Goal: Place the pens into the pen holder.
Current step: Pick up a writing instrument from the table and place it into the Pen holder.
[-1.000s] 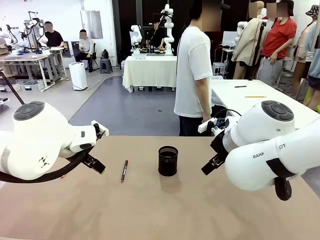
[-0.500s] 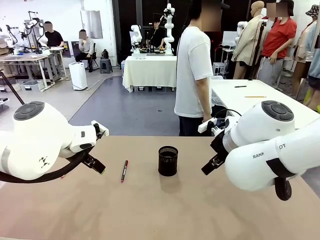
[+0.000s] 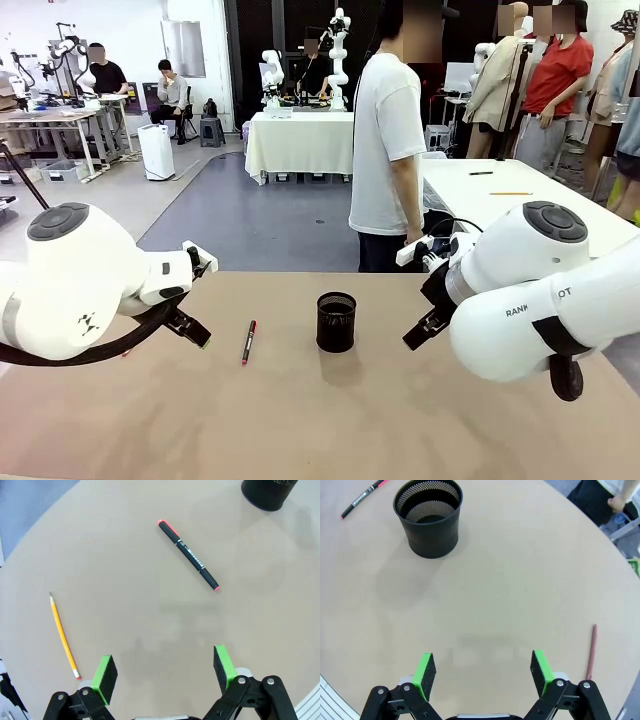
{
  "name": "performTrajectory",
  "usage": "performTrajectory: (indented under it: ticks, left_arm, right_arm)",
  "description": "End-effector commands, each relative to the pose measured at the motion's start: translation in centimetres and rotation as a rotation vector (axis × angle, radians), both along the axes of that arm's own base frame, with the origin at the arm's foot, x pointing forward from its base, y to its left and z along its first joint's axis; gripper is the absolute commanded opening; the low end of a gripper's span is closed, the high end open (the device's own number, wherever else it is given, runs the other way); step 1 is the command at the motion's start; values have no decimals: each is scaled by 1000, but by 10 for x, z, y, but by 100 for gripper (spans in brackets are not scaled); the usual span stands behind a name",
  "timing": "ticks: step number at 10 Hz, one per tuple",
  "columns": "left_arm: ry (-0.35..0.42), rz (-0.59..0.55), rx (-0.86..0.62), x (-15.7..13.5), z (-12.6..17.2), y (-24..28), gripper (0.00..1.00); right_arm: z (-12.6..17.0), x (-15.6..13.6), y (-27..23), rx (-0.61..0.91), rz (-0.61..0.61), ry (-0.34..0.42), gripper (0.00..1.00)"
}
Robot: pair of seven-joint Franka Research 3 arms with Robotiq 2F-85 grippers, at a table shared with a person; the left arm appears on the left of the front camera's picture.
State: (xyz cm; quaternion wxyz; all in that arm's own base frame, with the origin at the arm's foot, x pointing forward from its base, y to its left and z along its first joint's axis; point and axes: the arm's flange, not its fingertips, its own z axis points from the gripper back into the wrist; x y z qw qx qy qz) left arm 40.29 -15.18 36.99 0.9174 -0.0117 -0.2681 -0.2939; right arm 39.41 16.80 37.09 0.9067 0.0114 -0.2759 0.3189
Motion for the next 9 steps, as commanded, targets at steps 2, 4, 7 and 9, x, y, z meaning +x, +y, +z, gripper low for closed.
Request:
performTrajectory:
  ticks: [2, 4, 7, 9]
  left_arm:
    - [115, -118, -100, -5, 11, 4, 100]
    - [199, -204, -164, -2, 32, 13, 100]
    - [180, -283, -273, 9, 69, 37, 100]
    - [177, -278, -257, -6, 74, 23, 100]
  right_arm:
    - [3, -4, 0, -150, -15, 6, 100]
    - [6, -9, -1, -279, -39, 15, 100]
    - [15, -22, 15, -351, -87, 53, 100]
    - [13, -25, -4, -357, -53, 45, 100]
